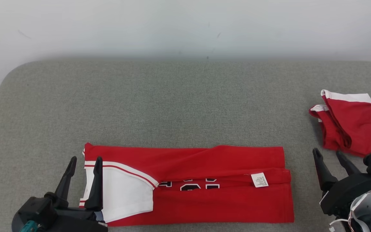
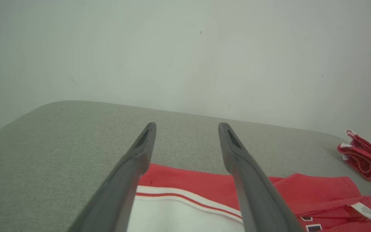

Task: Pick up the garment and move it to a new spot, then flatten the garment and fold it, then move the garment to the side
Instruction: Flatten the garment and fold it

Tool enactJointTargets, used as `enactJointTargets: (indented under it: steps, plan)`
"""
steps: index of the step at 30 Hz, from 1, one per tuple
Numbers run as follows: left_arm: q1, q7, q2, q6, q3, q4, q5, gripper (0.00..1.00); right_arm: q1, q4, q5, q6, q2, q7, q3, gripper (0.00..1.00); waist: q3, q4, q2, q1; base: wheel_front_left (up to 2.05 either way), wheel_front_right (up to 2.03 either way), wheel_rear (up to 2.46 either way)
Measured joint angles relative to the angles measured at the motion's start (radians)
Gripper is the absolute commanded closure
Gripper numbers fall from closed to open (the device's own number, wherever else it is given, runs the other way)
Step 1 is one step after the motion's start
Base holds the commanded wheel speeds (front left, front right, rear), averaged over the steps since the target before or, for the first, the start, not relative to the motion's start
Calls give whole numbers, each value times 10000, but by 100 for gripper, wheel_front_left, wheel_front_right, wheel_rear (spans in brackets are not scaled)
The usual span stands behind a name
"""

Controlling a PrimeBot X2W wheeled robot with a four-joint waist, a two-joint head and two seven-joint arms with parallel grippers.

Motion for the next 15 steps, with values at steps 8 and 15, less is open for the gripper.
enactJointTargets:
  steps: [8, 15]
  plan:
    - [-101, 0, -44, -8, 23, 21, 82, 0, 272, -293, 198, 0, 10, 2006, -27, 0, 139, 80, 1, 0, 0, 0, 0]
    - [-160, 0, -86, -54, -19, 38, 107, 0, -22, 640, 274, 0, 17, 2566, 780, 0, 174, 171, 0, 0, 0, 0, 0]
